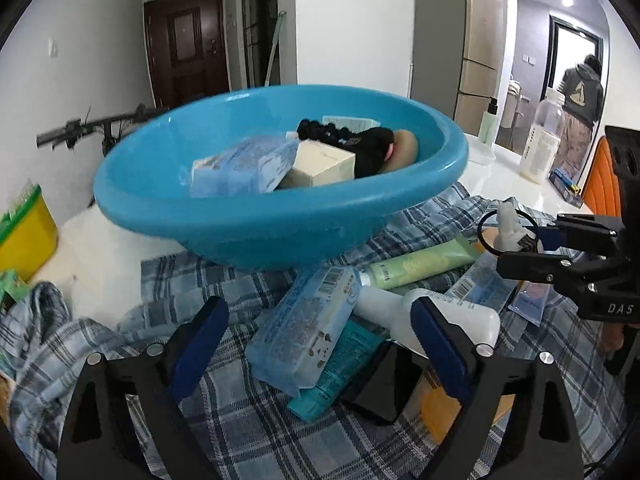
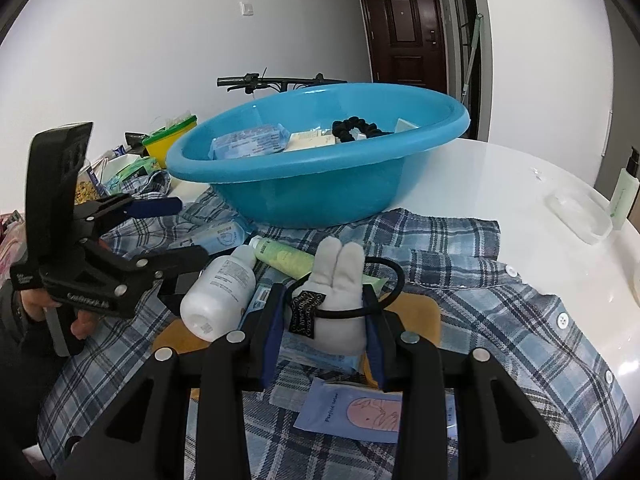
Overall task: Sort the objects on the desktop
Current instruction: 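Move the left tool to the shirt and grasp the blue wipes packet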
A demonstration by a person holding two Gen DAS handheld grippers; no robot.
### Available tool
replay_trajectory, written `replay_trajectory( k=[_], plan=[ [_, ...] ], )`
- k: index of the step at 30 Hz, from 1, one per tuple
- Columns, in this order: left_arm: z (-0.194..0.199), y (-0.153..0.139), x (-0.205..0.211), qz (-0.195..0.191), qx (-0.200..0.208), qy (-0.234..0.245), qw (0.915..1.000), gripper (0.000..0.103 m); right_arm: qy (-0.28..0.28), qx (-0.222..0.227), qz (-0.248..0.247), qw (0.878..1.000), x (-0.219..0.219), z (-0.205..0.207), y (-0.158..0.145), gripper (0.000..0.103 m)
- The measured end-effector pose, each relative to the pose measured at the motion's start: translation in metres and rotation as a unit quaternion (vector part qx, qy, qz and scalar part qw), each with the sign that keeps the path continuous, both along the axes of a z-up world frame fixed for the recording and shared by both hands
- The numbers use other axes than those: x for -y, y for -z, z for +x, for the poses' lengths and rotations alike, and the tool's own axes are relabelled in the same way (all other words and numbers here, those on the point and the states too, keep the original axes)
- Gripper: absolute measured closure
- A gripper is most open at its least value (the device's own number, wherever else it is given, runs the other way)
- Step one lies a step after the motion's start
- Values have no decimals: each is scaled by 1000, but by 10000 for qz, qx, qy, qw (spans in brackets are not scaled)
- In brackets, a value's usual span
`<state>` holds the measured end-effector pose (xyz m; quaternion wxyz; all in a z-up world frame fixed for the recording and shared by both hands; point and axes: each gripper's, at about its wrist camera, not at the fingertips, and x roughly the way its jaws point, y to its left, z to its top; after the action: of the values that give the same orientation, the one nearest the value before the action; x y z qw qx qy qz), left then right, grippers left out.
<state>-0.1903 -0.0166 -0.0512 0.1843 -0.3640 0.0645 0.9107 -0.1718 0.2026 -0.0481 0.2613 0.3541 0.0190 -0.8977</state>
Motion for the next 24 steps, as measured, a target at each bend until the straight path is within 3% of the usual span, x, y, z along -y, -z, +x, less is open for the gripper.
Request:
replay_trajectory(
  k=[10,13,21,24],
  plan=[
    [-3,1,6,321,139,21,9994,25,-13,12,55,10000,2,1,1,68],
    [-6,3,8,403,259,-26,9988,42,-27,20,56,10000,2,2,1,68],
    [-7,10,2,233,265,-6,9994,42,-41,39,79,10000,3,2,1,68],
    [-11,11,11,384,348,-162,9985,37,-40,41,83,9999,3,2,1,68]
  ],
)
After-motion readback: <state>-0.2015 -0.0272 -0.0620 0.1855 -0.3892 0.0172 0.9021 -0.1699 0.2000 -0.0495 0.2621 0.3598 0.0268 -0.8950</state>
